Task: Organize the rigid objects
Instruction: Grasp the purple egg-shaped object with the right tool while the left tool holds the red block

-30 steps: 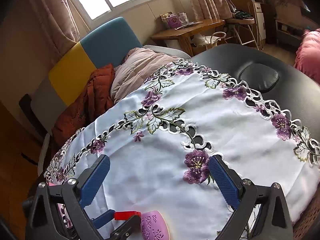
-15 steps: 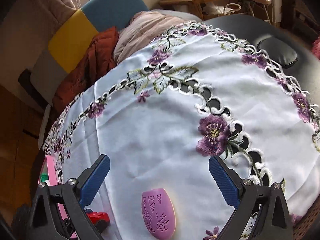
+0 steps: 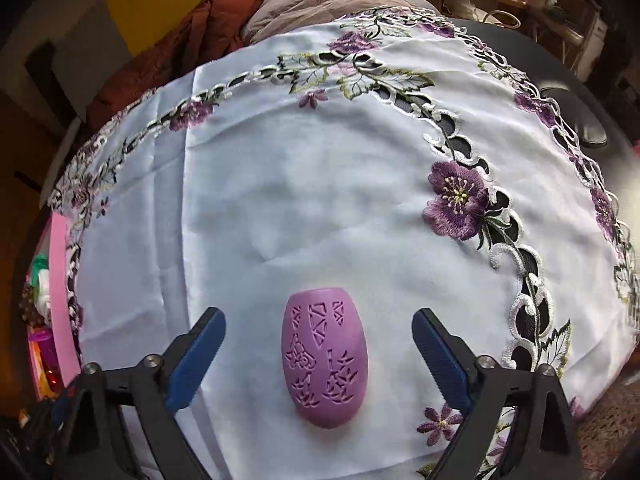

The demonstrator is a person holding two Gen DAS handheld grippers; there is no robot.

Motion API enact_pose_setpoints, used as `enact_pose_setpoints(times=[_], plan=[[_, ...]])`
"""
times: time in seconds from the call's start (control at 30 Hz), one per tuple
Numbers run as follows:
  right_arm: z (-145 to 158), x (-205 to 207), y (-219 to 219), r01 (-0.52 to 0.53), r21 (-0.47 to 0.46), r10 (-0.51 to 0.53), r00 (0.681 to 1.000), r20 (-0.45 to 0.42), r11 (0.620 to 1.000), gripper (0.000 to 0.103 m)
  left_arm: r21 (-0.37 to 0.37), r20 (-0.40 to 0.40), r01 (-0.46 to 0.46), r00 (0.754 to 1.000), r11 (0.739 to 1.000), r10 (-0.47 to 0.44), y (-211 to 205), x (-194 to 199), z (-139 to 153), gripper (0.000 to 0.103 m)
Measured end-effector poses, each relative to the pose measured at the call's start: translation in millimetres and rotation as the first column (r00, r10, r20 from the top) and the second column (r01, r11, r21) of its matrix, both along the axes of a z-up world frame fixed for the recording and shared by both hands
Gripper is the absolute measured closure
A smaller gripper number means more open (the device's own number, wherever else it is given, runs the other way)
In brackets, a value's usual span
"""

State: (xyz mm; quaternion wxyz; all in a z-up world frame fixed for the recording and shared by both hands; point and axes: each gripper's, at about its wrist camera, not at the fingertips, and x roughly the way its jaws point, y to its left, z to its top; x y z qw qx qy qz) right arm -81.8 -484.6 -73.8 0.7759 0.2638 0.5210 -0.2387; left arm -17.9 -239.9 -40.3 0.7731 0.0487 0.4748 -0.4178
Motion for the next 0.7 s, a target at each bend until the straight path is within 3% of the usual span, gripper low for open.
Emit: enact_pose_setpoints(times=[0.03,0.1,0.2,0.4,0.5,0.7], plan=[[-5.1,3.1,3.7,-0.024,-0.012,0.023,0.999,-0.042,1.0,0.058,-0.009,-0.001,-0.004,1.0,1.0,0.004,3.3,0.2,2.3,0.053],[-5.2,9.3,14.5,-0.076,-0.096,0.068,0.993,-0.092,0.992,0.059,-0.027,0.003,-0.013,1.0,1.0,0.013,10.7,-0.4,7.4,0.053],[-2.0,21.4,20.6,-0.129,-0.047,0.127,0.991,-0.035,0.991,0.059,-0.045,0.013,-0.027,1.0,0.999,0.028,19.7,-0.7,13.5,0.053],[-4.3,64.6,34.8,-0.259,-0.113,0.26,0.966,0.0,0.959,0.059,-0.062,0.042,-0.061,0.997,0.996,0.064,39.2,-1.8,23.7,0.053],[-9.9,73.7,38.6,-0.277,-0.178,0.279,0.96,-0.01,0.944,0.058,-0.06,0.05,-0.091,0.994,0.994,0.094,49.1,0.3,25.6,0.053],[-11.7,70.9,38.8,-0.285,-0.192,0.292,0.956,0.007,0.939,0.058,-0.052,0.057,-0.153,0.986,0.987,0.156,63.0,7.3,26.2,0.053]])
